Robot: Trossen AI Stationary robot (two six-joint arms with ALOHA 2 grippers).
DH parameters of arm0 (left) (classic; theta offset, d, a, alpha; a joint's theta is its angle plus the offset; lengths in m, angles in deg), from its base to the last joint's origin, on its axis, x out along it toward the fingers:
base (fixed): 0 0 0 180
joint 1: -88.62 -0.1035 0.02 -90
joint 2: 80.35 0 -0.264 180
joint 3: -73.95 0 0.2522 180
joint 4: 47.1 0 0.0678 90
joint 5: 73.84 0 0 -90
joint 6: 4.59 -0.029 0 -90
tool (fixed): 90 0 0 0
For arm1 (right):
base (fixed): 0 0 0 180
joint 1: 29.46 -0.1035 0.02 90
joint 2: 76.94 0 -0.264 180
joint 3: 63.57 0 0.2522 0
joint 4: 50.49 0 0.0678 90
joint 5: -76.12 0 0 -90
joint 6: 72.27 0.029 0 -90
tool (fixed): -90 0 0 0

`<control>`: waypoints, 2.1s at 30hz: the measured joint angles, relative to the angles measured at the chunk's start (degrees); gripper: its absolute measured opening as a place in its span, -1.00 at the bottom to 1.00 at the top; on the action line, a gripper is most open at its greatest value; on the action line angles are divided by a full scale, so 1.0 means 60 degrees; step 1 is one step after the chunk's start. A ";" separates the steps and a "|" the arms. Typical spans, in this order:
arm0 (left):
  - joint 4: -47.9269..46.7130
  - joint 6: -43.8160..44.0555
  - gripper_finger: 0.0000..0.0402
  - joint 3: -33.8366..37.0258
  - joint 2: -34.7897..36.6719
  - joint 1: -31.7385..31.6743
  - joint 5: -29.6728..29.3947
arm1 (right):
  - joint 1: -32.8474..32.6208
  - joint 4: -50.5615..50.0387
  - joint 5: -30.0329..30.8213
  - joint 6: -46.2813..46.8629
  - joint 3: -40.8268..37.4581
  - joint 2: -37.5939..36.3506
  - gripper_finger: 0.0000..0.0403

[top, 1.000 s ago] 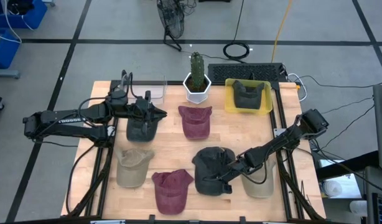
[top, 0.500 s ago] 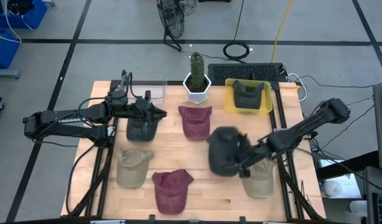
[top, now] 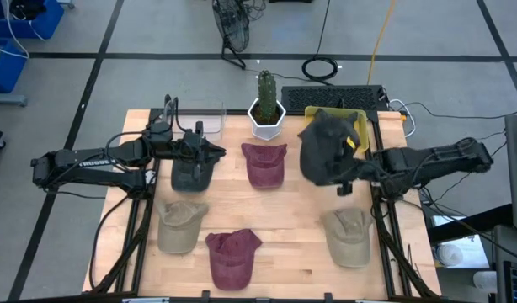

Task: Pick & Place hat
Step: Put the bottom black cap into the yellow bin

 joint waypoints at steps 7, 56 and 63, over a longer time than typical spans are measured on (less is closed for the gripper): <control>-0.0006 -0.0045 -0.77 0.0000 -0.0002 0.0000 0.0001 | 0.2177 -0.0225 0.0877 -0.3141 0.0000 0.0212 -0.98; -0.0079 -0.0208 -0.77 0.0000 -0.0001 0.0002 -0.0146 | 0.6553 0.0971 -0.4207 -0.4029 -0.1268 -0.0029 -0.98; -0.0084 -0.0259 -0.77 0.0000 0.0000 0.0000 -0.0146 | 0.7081 0.1183 -0.5075 -0.4252 -0.1249 -0.0257 -0.98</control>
